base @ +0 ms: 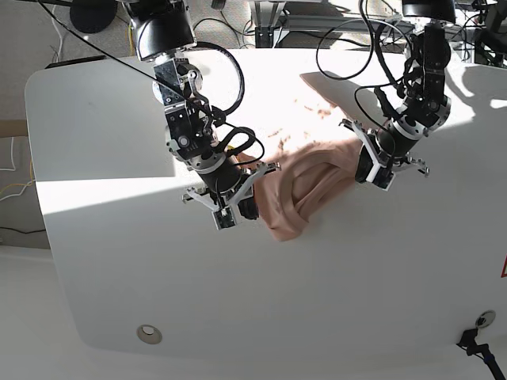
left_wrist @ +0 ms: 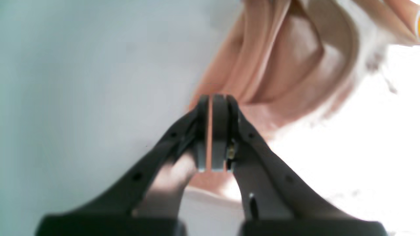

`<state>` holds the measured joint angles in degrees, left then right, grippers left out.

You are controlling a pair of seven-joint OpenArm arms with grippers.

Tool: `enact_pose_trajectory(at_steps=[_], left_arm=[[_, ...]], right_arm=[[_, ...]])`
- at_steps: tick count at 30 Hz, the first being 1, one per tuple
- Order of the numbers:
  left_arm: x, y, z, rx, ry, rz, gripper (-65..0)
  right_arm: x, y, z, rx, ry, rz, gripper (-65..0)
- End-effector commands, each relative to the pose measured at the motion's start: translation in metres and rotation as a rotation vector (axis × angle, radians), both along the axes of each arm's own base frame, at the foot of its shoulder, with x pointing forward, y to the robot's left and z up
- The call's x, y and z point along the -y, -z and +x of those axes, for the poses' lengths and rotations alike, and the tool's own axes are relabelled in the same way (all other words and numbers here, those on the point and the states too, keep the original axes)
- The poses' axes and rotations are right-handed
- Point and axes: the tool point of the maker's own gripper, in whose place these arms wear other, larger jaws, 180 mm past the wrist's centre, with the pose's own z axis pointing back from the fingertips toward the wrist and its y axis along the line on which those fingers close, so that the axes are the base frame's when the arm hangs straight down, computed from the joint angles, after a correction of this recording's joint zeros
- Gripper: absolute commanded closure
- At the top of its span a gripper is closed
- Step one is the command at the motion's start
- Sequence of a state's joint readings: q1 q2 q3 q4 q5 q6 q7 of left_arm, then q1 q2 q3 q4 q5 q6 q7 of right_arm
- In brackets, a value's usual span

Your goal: Fold the T-shirt properly

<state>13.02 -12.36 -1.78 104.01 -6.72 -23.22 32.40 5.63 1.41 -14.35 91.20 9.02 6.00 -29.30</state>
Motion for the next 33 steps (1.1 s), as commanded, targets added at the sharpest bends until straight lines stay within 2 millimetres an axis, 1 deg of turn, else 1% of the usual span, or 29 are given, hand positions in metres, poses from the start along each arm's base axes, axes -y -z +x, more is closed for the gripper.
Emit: enact_pose_trajectory(at_steps=[1, 3, 5, 6, 7, 8, 10, 12, 13, 14, 16, 18, 20, 22, 23, 24, 25, 27, 29, 31, 33], left_arm=[[0.002, -0.005, 0.000, 0.023, -0.004, -0.018, 0.0], [0.005, 0.008, -0.010, -0.020, -0.014, -0.035, 0.0], [0.004, 0.023, -0.015, -0.060, -0.026, -0.043, 0.0], [0.004, 0.034, -0.018, -0.093, -0.027, -0.044, 0.0], [0.003, 0.039, -0.016, -0.105, -0.031, -0.045, 0.0], [0.006, 0.043, -0.009, -0.111, -0.022, -0.048, 0.0], [0.006, 0.058, -0.002, -0.147, -0.023, -0.050, 0.0], [0.001, 0.069, 0.007, -0.176, -0.038, -0.050, 0.0], [-0.001, 0.070, 0.015, -0.175, -0.044, -0.050, 0.0], [-0.003, 0.068, 0.024, -0.168, -0.049, -0.050, 0.0], [-0.006, 0.062, 0.038, -0.151, -0.055, -0.047, 0.0], [-0.008, 0.054, 0.048, -0.124, -0.054, -0.044, 0.0], [-0.008, 0.052, 0.050, -0.120, -0.053, -0.043, 0.0], [-0.014, 0.052, 0.050, -0.120, -0.054, -0.029, 0.0], [-0.014, 0.052, 0.049, -0.121, -0.054, -0.029, 0.0], [-0.014, 0.049, 0.050, -0.112, -0.052, -0.027, 0.0], [-0.013, 0.045, 0.051, -0.099, -0.048, -0.026, 0.0], [-0.012, 0.028, 0.057, -0.049, -0.041, -0.026, 0.0], [-0.009, 0.008, 0.061, 0.028, -0.037, -0.044, 0.0], [-0.015, -0.017, 0.066, 0.147, -0.057, -0.081, 0.0], [-0.023, -0.037, 0.070, 0.256, -0.080, -0.122, 0.0]], right_arm=[[0.001, -0.006, 0.015, 0.026, 0.014, 0.007, 0.0], [-0.006, 0.003, 0.017, -0.002, 0.012, 0.017, 0.0], [-0.006, 0.017, 0.017, -0.019, 0.020, 0.019, 0.0], [-0.005, 0.028, 0.015, -0.029, 0.027, 0.021, 0.0], [-0.004, 0.038, 0.013, -0.039, 0.033, 0.022, 0.0], [-0.002, 0.049, 0.010, -0.054, 0.039, 0.022, 0.0], [-0.001, 0.070, -0.003, -0.090, 0.043, 0.023, 0.0], [-0.002, 0.080, -0.015, -0.110, 0.022, 0.021, 0.0], [-0.002, 0.085, -0.022, -0.124, 0.018, 0.022, 0.0], [0.001, 0.087, -0.027, -0.126, 0.018, 0.016, 0.0], [0.016, 0.085, -0.035, -0.114, 0.021, -0.007, 0.0], [0.018, 0.083, -0.044, -0.109, 0.018, -0.006, 0.0], [0.023, 0.082, -0.046, -0.103, 0.019, -0.016, 0.0], [0.025, 0.080, -0.046, -0.096, 0.019, -0.020, 0.0], [0.029, 0.078, -0.044, -0.087, 0.019, -0.029, 0.0], [0.030, 0.076, -0.044, -0.080, 0.019, -0.032, 0.0], [0.029, 0.069, -0.041, -0.062, 0.017, -0.031, 0.0], [0.029, 0.055, -0.035, -0.021, 0.014, -0.032, 0.0], [0.037, 0.036, -0.029, 0.034, 0.008, -0.047, 0.0], [0.037, 0.015, -0.021, 0.093, 0.004, -0.045, 0.0], [0.039, 0.002, -0.015, 0.130, 0.001, -0.050, 0.0]])
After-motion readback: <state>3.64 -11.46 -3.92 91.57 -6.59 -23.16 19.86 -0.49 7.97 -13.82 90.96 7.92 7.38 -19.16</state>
